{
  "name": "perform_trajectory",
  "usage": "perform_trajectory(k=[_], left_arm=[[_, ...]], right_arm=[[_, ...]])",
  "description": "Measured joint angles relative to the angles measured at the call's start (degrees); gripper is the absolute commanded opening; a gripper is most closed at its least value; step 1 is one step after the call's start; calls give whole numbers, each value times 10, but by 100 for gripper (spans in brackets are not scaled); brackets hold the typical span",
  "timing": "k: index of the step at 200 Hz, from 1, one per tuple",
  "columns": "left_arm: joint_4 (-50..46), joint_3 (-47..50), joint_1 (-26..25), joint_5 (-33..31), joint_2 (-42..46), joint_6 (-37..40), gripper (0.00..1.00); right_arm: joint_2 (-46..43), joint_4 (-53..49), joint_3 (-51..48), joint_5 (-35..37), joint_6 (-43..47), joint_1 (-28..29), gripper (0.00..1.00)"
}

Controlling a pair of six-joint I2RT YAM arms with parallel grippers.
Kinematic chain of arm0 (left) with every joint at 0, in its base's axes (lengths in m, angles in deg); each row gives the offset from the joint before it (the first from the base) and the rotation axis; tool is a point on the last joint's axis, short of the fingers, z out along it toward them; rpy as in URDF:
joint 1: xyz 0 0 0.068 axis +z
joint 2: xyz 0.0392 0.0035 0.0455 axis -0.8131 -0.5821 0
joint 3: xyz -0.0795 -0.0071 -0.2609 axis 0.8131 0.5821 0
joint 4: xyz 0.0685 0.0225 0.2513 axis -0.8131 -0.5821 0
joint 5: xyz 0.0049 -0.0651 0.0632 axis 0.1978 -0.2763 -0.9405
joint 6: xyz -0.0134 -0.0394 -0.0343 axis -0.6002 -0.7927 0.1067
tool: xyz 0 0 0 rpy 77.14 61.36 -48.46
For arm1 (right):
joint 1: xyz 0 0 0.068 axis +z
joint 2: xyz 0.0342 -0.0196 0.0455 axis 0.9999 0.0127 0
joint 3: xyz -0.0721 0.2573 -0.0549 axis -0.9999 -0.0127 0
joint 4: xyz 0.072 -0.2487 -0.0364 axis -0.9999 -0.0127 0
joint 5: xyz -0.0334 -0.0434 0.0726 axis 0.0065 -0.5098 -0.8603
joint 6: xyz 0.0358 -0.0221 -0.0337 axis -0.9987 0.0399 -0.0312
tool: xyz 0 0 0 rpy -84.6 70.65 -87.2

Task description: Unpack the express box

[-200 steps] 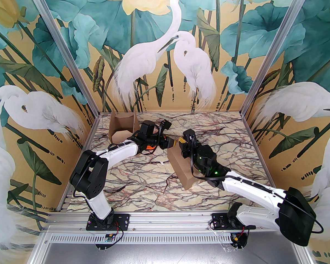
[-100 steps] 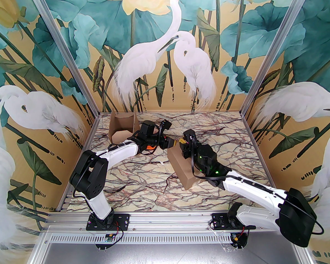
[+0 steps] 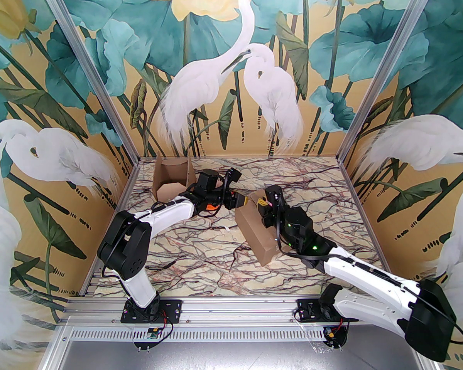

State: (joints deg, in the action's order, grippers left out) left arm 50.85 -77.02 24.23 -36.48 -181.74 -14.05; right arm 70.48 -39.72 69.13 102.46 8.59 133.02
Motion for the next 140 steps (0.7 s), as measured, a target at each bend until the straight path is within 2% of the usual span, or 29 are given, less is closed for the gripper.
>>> perform_trajectory(k=[74,140], left_arm=[[-9,-3,-6,0,2,-5,27],[-12,-5,-7,0,2,-11,26]], right_arm=[[-115,-70,-44,4,-50,1,0],[-162,-123,-48,3,-75,2,0]])
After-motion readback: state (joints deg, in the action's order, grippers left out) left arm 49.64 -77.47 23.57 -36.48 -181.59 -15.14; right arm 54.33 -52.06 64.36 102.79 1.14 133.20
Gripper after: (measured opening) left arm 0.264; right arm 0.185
